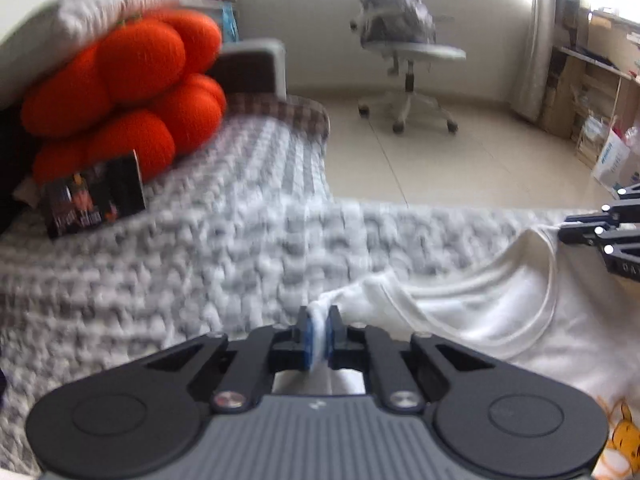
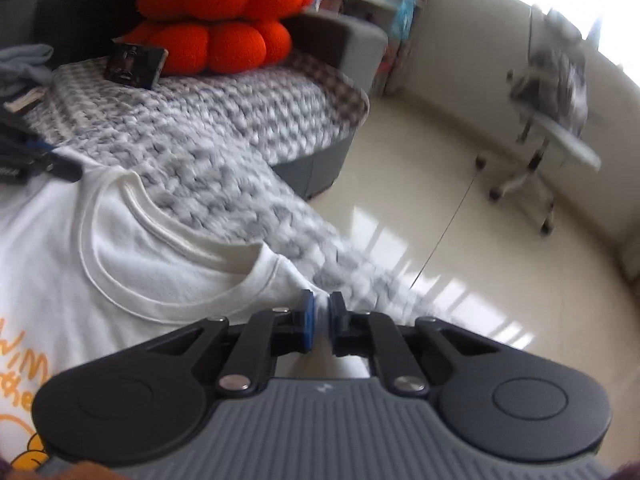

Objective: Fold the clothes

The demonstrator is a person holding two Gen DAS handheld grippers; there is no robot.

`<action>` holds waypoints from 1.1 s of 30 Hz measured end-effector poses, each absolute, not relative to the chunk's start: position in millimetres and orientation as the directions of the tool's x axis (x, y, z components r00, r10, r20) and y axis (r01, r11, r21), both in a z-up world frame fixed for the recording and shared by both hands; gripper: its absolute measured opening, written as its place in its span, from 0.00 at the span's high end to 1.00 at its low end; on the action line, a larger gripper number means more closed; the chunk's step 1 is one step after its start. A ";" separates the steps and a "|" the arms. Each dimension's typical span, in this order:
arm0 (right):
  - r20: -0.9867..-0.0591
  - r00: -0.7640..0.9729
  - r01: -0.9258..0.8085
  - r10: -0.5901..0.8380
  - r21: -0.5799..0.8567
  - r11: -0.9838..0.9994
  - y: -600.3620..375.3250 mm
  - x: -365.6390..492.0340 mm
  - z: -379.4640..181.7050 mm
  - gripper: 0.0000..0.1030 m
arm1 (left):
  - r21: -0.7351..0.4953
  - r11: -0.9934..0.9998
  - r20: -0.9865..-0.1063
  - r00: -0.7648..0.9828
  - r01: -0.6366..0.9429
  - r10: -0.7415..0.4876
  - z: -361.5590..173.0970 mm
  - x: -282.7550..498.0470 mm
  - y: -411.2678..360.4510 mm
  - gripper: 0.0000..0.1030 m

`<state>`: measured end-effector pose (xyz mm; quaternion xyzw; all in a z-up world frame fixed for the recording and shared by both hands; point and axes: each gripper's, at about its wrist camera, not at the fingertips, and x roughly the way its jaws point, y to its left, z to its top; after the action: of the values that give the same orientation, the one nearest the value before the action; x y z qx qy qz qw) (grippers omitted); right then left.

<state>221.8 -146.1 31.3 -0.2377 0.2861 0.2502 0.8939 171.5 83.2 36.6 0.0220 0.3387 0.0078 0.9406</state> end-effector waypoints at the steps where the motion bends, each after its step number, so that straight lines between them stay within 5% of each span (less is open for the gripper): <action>1: -0.607 0.736 -0.568 0.301 -0.310 0.763 -144.0 217.1 36.0 0.93 | 0.041 0.999 -0.619 0.784 -0.012 0.035 41.6 171.3 82.7 0.94; 5: -0.539 0.815 -0.467 0.211 -0.396 0.791 -144.3 217.3 48.0 0.93 | 0.039 0.996 -0.563 0.822 -0.076 0.085 54.3 180.9 81.7 0.93; 11: -0.605 0.792 -0.418 0.077 -0.447 0.791 -137.5 249.7 5.3 0.93 | 0.036 0.993 -0.625 0.773 -0.112 0.110 16.4 209.9 78.7 0.87; 14: -0.583 0.812 -0.396 0.040 -0.497 0.772 -131.4 249.5 -10.9 0.93 | 0.071 0.990 -0.594 0.792 -0.120 0.139 12.8 203.1 79.4 0.68; 15: -0.574 0.818 -0.386 0.038 -0.499 0.776 -132.1 248.2 -8.4 0.92 | 0.086 0.987 -0.589 0.793 -0.134 0.159 14.9 199.7 81.6 0.53; 24: -0.512 0.856 -0.286 0.078 -0.341 0.895 -203.7 196.0 44.6 0.62 | 0.114 0.972 -0.478 0.846 -0.207 0.236 42.3 86.5 104.5 0.45; 30: -0.523 0.847 -0.288 0.090 -0.310 0.906 -246.6 108.0 35.0 0.54 | 0.075 0.987 -0.509 0.846 -0.140 0.158 20.2 9.3 94.8 0.45; 33: -0.514 0.856 -0.259 0.059 -0.328 0.908 -256.4 64.2 22.7 0.35 | 0.104 0.986 -0.492 0.856 -0.127 0.162 12.0 -2.9 86.2 0.42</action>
<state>64.2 -256.4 22.7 -0.1967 0.2552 0.0843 0.9429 -2.9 86.2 12.0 0.0341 0.2580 0.0751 0.9626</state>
